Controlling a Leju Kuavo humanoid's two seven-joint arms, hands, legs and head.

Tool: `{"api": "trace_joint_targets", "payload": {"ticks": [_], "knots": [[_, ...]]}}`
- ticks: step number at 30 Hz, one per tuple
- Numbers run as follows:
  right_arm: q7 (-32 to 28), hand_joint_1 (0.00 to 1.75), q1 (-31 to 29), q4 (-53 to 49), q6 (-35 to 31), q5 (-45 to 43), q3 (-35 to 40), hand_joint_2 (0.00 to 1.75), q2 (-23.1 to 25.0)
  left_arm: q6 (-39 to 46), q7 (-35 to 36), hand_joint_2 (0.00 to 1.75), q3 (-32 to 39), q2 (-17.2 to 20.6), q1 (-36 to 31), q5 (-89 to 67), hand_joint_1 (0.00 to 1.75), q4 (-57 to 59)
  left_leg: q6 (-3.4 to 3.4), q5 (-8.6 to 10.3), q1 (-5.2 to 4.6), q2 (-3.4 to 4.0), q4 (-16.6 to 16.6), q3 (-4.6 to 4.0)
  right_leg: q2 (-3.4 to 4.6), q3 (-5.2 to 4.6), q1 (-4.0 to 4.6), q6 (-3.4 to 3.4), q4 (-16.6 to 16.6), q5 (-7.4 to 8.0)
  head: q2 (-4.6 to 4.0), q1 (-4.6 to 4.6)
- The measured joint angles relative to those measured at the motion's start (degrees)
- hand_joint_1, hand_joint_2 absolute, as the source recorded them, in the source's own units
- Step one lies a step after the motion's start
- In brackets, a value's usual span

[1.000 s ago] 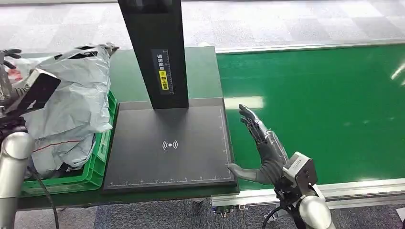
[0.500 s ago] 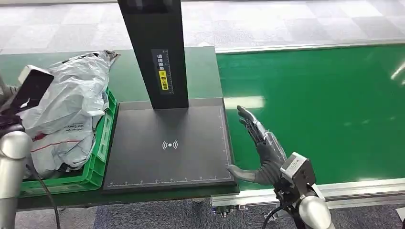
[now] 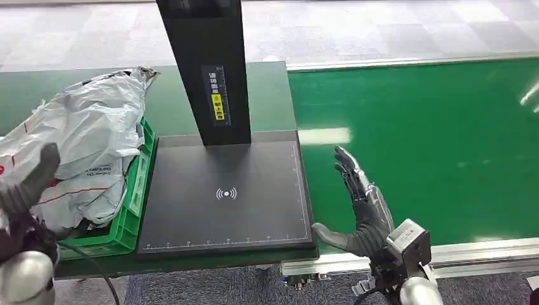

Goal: Moved the parcel from conveyor to table for the left to box.

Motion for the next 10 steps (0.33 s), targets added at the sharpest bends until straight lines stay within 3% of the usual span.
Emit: {"api": "trace_joint_targets", "payload": {"ticks": [4, 8, 10], "knots": [[-0.5, 0.00, 2.3, -0.9, -4.2, 2.8, 0.0, 1.75, 2.0, -12.1, 0.2, 1.75, -7.6, -3.5, 10.9, 3.4, 0.00, -7.5, -0.02, -0.06, 0.00, 0.10, 0.0, -0.01, 0.09, -0.04, 0.01, -0.04, 0.0, -0.03, 0.00, 0.00], [0.2, 0.00, 3.1, -0.9, -5.7, 0.8, -0.2, 1.75, 4.6, -23.8, 4.1, 1.75, -10.7, -7.0, 16.8, 11.1, 0.00, -11.0, -0.02, -0.07, 0.01, 0.09, 0.0, 0.06, 0.08, 0.00, 0.02, -0.03, 0.0, -0.05, 0.00, -0.02], [0.6, 0.00, 3.7, -0.9, -6.3, 0.8, -0.5, 1.75, 5.7, -24.8, 6.6, 1.75, -10.9, -9.1, 18.2, 12.4, 0.00, -11.1, -0.02, -0.06, 0.03, 0.08, 0.0, 0.06, 0.08, 0.02, 0.05, -0.03, 0.0, -0.04, 0.00, 0.00]]}}
